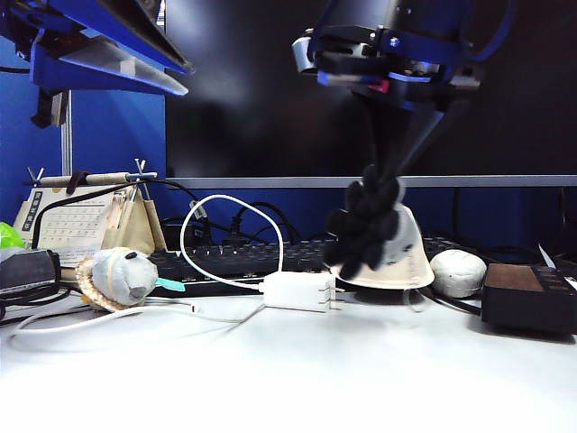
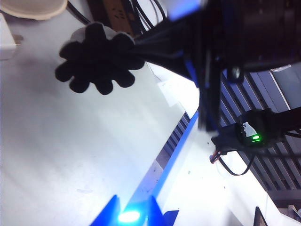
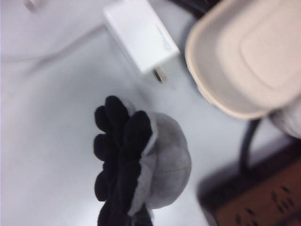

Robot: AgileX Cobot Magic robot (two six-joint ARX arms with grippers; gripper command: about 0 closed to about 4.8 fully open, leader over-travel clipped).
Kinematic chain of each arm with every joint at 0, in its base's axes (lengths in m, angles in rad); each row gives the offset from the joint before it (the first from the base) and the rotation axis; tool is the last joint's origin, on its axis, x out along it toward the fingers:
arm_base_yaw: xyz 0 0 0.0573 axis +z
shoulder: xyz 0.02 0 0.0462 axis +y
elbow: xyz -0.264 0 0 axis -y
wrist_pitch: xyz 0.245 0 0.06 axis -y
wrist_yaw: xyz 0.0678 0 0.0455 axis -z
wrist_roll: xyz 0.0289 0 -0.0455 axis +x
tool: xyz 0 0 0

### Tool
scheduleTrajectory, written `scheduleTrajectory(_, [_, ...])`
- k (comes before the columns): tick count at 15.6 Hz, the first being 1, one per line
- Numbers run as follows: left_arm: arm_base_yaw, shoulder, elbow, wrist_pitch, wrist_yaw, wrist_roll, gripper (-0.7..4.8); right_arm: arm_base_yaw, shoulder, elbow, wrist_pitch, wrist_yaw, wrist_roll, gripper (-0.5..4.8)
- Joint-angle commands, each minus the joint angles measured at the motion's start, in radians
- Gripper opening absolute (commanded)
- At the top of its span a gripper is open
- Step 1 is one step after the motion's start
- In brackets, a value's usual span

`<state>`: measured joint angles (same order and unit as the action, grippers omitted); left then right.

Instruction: Place the tilting octopus upright.

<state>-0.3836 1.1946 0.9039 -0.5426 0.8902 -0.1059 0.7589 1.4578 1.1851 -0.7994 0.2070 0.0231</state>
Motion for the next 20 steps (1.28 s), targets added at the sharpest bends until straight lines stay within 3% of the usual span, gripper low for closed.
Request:
scheduleTrajectory(1, [0.001,-0.005,0.003,0.009,0.012,0.002,0.85,0.056,-0.005,0.003,-0.073,0.169,-0.036,-0.06])
scheduleTrajectory(5, [0.001,-0.005,0.003,0.015,0.012,0.002,0.85,0.138,-0.005,0.003,-0.127,0.382,-0.078,-0.06])
scheduleTrajectory(9, [0.001,-0.005,0.003,0.014,0.013,0.002,0.85,0.140,0.029,-0.001,-0.132,0.460,-0.150,-0.06])
scheduleTrajectory(17, [0.001,-0.005,0.003,-0.010,0.098,0.002,0.85,0.137,0.083,-0.003,-0.064,0.516,-0.241,-0.06])
scheduleTrajectory(20, [0.001,-0.005,0.003,-0.011,0.101,0.002,0.85,0.137,0.168,-0.003,-0.032,0.471,-0.240,-0.06])
